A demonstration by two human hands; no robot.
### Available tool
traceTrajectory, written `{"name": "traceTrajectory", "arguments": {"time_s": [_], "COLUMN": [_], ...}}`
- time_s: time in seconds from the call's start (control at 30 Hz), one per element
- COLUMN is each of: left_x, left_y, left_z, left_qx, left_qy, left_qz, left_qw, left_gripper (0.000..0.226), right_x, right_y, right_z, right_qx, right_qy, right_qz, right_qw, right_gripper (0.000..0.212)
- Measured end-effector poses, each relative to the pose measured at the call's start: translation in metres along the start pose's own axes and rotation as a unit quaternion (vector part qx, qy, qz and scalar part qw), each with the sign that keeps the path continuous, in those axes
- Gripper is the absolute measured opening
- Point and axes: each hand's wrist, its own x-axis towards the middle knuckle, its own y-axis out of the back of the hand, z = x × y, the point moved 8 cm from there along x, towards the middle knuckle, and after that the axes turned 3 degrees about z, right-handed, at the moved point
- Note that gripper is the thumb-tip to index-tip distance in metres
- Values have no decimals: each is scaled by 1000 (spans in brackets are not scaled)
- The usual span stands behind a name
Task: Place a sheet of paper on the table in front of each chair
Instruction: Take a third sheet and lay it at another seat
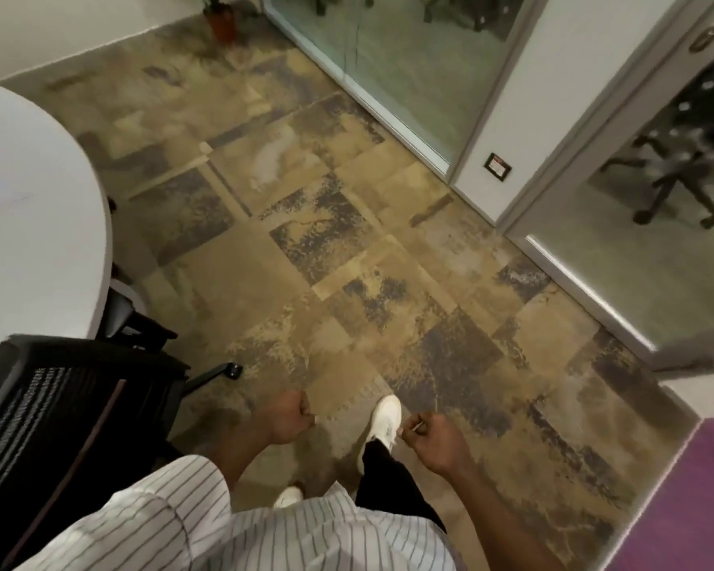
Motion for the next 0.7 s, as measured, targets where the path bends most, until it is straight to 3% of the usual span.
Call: {"name": "traceTrajectory", "arguments": {"time_s": [0.17,0.37,0.7], "left_x": [36,81,158], "left_y": [56,113,225], "left_z": [55,101,82], "left_qx": [-26,-72,-119], "left_qy": [54,61,92], "left_qz": [50,89,145], "left_qw": [997,991,978], "left_gripper": [31,28,36], "right_x": [76,157,270], "right_y": [76,153,176], "right_z": [-36,-100,-238], "right_qx": [-54,-81,-148], "right_qy": [66,112,173], "right_qz": [-41,-38,-67], "right_qw": [996,990,971], "right_gripper": [32,20,21]}}
